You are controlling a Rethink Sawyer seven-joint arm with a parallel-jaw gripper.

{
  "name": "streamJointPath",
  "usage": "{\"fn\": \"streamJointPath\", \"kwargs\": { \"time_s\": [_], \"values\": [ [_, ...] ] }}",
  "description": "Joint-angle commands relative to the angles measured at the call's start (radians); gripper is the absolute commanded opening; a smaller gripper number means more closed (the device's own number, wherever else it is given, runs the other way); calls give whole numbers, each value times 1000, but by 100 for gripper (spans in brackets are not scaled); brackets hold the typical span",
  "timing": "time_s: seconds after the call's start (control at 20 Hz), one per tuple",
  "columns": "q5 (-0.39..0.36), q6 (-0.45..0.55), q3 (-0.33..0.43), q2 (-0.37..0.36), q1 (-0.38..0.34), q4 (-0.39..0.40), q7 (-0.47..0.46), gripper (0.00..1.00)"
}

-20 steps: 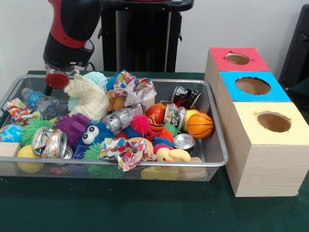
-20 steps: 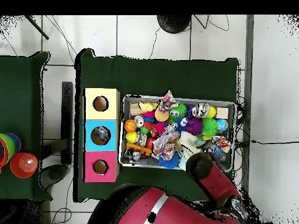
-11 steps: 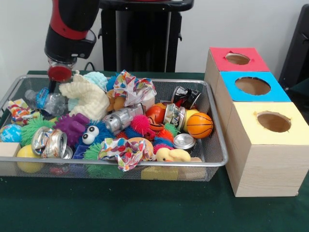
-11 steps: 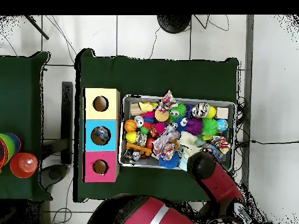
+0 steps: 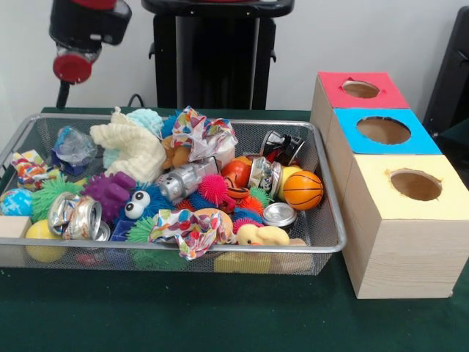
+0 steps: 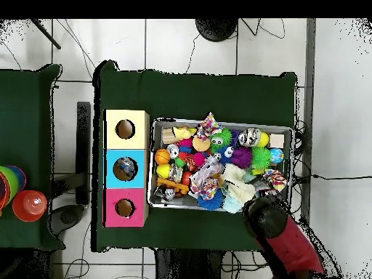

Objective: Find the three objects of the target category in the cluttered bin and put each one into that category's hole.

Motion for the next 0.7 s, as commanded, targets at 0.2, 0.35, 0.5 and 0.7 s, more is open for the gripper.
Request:
{"fn": "streamJointPath", "kwargs": {
  "time_s": [0.2, 0.35, 0.5, 0.7],
  "values": [
    [-104, 257, 34, -214, 28, 59, 26, 0],
    [-108, 276, 46, -240, 21, 80, 40, 0],
    [-104, 277, 46, -238, 32, 87, 67, 0],
    [-107, 205, 104, -123, 6, 55, 68, 0]
  ]
}}
